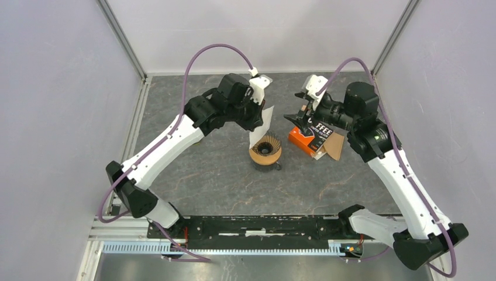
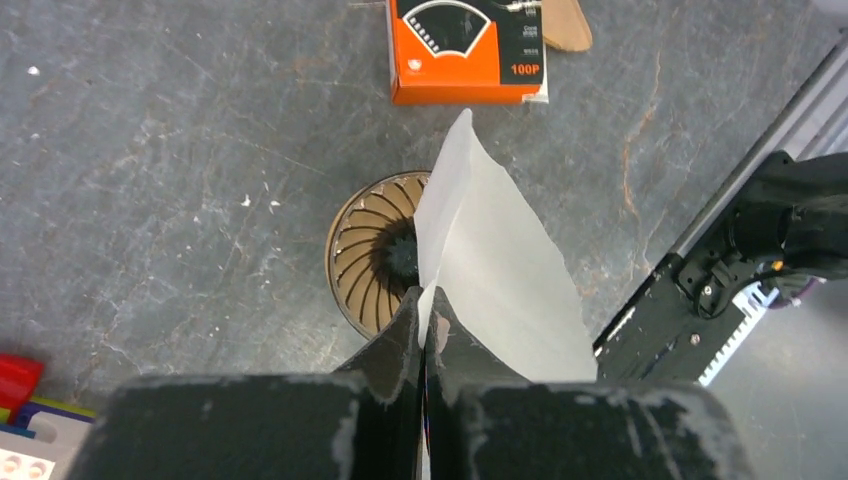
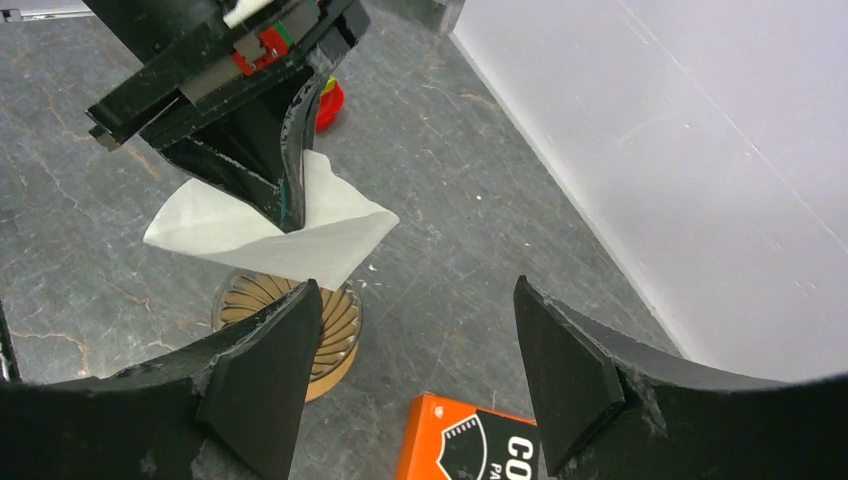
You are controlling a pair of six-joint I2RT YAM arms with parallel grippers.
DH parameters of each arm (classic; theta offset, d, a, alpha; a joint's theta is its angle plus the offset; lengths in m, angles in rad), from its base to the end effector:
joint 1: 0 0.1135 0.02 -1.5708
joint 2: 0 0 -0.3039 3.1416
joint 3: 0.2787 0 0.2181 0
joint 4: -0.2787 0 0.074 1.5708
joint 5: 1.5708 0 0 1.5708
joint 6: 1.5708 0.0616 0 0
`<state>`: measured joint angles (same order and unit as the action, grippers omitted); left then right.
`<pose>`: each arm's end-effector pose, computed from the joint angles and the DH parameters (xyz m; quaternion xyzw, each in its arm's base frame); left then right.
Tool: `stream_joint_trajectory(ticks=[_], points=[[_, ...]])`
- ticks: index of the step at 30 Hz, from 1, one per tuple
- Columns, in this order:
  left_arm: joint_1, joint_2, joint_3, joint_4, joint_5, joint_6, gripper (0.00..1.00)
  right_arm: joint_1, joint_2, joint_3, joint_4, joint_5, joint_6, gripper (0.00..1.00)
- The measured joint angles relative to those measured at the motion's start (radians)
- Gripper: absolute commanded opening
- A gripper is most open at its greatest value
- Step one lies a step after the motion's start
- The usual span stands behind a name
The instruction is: Place the coffee filter in the dripper
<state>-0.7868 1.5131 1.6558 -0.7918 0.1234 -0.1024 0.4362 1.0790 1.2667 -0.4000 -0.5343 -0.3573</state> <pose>0.2129 -0.2243 0.4244 0.3258 0.8329 -0.2408 0.3770 0.1639 0.1110 0.4527 -0.4429 0.6281 0.2291 0.5974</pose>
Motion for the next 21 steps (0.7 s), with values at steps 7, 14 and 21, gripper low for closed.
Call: stream_joint_trajectory(ticks=[7,14,21], points=[[0.000,0.112,0.069,-0.093,0.039,0.001,0.02,-0.077,-0.013,-0.035,0.000,-0.086,0.012,0.76],[0.000,0.179,0.111,-0.153,0.042,0.001,0.02,-0.092,0.002,-0.114,0.005,-0.191,0.011,0.72],[0.000,0.208,0.134,-0.164,0.041,0.000,0.02,-0.067,0.027,-0.145,0.049,-0.229,0.007,0.69]])
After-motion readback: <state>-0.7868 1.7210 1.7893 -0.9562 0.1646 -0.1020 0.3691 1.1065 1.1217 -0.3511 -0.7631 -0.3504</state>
